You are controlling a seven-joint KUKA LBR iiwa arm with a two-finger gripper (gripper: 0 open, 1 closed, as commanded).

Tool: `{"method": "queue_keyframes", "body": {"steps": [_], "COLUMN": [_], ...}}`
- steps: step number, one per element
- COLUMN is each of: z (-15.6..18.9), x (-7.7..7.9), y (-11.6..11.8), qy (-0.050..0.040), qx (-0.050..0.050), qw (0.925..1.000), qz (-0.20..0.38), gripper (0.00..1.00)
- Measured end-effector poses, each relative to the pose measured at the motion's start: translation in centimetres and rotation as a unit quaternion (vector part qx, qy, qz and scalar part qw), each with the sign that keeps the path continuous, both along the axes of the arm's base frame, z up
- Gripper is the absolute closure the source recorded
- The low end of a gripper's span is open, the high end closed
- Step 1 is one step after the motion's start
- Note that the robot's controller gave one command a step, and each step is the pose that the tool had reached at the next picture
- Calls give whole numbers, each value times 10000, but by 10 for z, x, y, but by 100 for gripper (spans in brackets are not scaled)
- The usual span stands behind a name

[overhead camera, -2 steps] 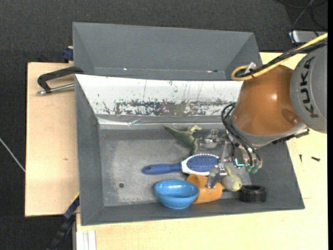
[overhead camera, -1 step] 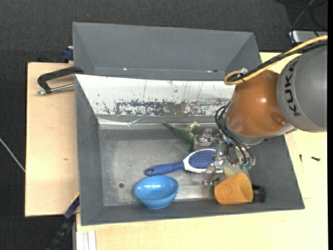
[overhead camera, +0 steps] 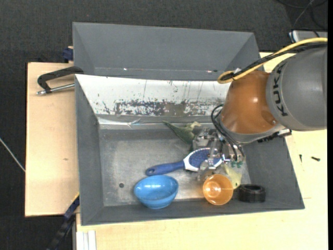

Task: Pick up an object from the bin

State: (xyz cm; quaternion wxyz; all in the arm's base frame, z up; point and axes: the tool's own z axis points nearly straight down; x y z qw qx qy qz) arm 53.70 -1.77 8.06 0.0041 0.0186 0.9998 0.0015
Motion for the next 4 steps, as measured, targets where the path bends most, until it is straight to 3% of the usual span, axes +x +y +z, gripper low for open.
{"method": "queue_keyframes", "body": {"steps": [1, 3, 4], "z": [-3, 0, 4], "x": [9, 6, 9], "y": [10, 8, 9], "qy": [64, 85, 40], "qx": [-48, -20, -14], "qw": [9996, 9997, 9997], "qz": [254, 245, 251], "gripper": [0, 0, 100]}}
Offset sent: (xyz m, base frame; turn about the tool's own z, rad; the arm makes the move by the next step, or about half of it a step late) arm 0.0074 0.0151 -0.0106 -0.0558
